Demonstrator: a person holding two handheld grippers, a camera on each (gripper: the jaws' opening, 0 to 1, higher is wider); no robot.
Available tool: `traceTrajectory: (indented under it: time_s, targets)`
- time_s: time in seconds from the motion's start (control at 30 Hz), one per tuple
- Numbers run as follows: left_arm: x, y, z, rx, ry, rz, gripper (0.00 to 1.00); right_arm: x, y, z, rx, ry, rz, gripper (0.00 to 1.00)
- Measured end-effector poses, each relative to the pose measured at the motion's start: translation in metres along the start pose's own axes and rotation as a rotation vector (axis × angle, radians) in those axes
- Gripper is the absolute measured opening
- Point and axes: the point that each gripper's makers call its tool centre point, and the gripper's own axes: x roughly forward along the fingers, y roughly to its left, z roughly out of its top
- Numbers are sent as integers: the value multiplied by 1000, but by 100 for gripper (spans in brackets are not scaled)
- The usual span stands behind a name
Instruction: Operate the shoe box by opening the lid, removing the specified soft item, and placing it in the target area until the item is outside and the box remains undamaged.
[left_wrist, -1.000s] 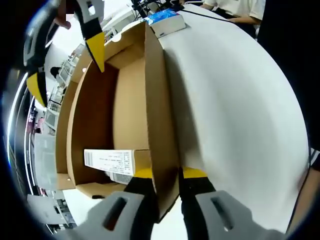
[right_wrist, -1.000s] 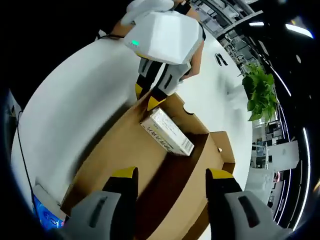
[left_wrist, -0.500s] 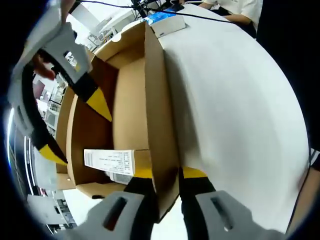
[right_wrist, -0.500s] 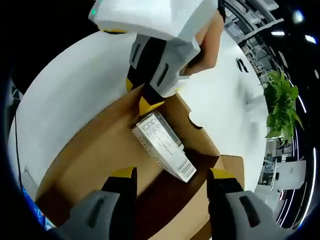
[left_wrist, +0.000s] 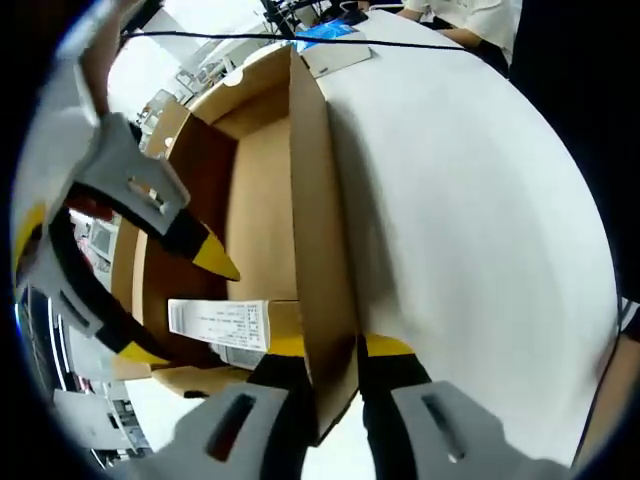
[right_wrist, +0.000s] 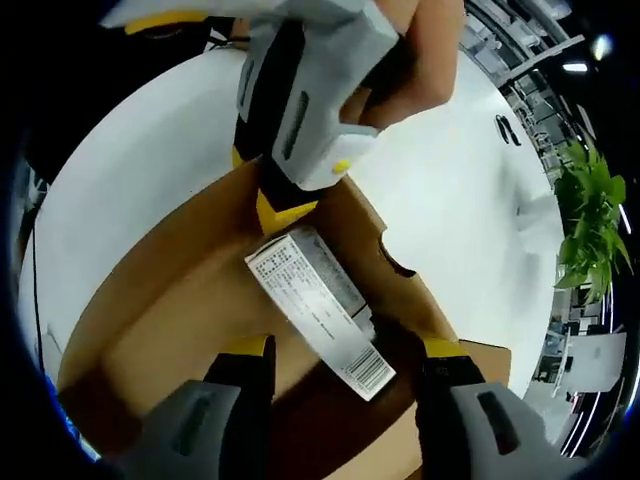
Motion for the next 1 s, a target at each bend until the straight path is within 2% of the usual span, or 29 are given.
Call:
traceTrajectory:
  time_s: [0.2, 0.33, 0.37, 0.43, 0.5, 0.8, 0.9, 1.0]
  targets:
    - [0, 0, 0, 3, 2, 1, 15, 6, 2, 0, 2, 9, 42, 55]
    - [0, 0, 0, 2, 3, 1, 15, 12, 4, 3, -26, 12, 64, 50]
    - [0, -1, 0, 3, 2, 1, 15, 15, 5, 3, -33, 16, 72, 48]
    - [0, -1, 0, 2, 2, 1, 15, 18, 8, -1, -64, 35, 97, 37]
    - [0, -1, -1, 2, 4, 1, 14, 19, 8, -3, -108, 46, 95, 36]
    - [0, -1, -2, 5, 5, 1, 14, 18, 8, -4, -87, 49, 116, 34]
    - [-1, -1, -2, 9, -5, 0, 14, 14, 13, -9, -71, 65, 124, 32]
    - [-1, -1, -2, 10, -10, -1, 14, 8, 24, -16, -20, 85, 128, 29]
